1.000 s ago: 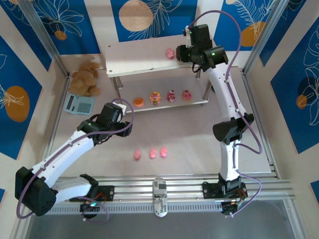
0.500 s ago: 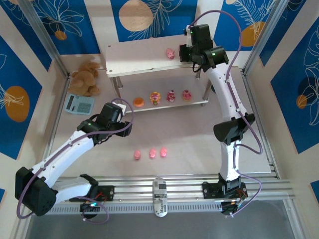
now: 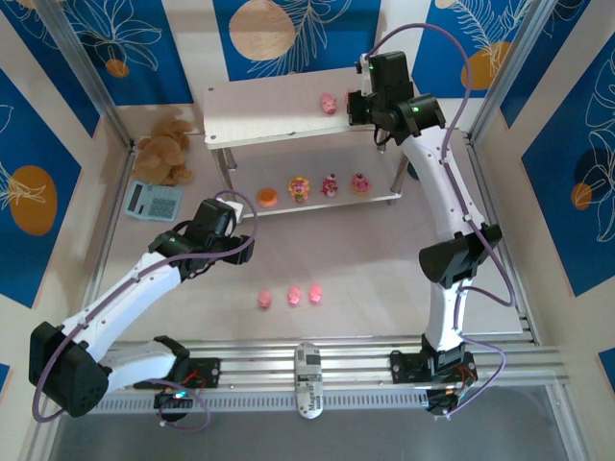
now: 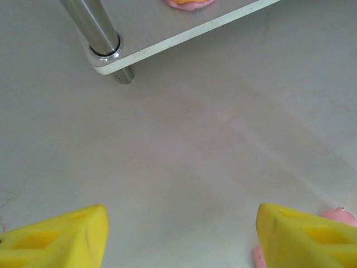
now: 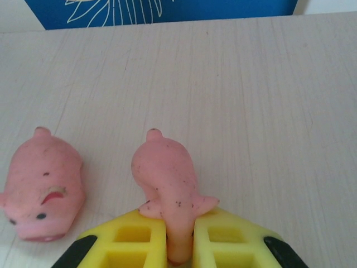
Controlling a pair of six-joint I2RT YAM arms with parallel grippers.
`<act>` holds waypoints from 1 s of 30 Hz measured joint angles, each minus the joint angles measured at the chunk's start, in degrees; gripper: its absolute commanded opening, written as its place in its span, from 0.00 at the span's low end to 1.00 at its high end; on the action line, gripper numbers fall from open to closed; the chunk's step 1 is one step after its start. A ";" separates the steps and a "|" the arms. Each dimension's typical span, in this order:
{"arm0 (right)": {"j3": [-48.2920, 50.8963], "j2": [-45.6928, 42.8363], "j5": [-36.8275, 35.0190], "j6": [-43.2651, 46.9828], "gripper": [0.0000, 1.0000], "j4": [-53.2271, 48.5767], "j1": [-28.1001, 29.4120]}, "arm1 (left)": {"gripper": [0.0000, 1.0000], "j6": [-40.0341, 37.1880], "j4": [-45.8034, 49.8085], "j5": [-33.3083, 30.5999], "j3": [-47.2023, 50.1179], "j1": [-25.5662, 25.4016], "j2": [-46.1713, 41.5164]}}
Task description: Place and organize the plastic toys onto the shelf
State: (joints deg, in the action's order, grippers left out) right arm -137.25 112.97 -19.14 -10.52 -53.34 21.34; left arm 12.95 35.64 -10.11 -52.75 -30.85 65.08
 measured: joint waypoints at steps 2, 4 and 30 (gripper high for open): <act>0.13 -0.33 -0.02 0.00 0.16 -0.35 0.22 | 0.70 0.00 0.00 0.00 0.00 0.00 -0.04; 0.13 -0.37 -0.17 0.00 0.16 -0.52 0.39 | 0.70 0.00 0.00 0.00 0.00 0.00 -0.07; 0.02 -0.42 0.48 -0.04 0.56 -1.53 1.09 | 0.70 0.00 0.02 0.00 0.00 0.00 -0.15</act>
State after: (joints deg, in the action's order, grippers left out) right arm -137.23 112.55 -18.65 -10.57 -54.87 22.44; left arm 12.95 35.66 -10.11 -52.75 -30.85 64.93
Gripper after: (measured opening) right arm 0.549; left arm 0.702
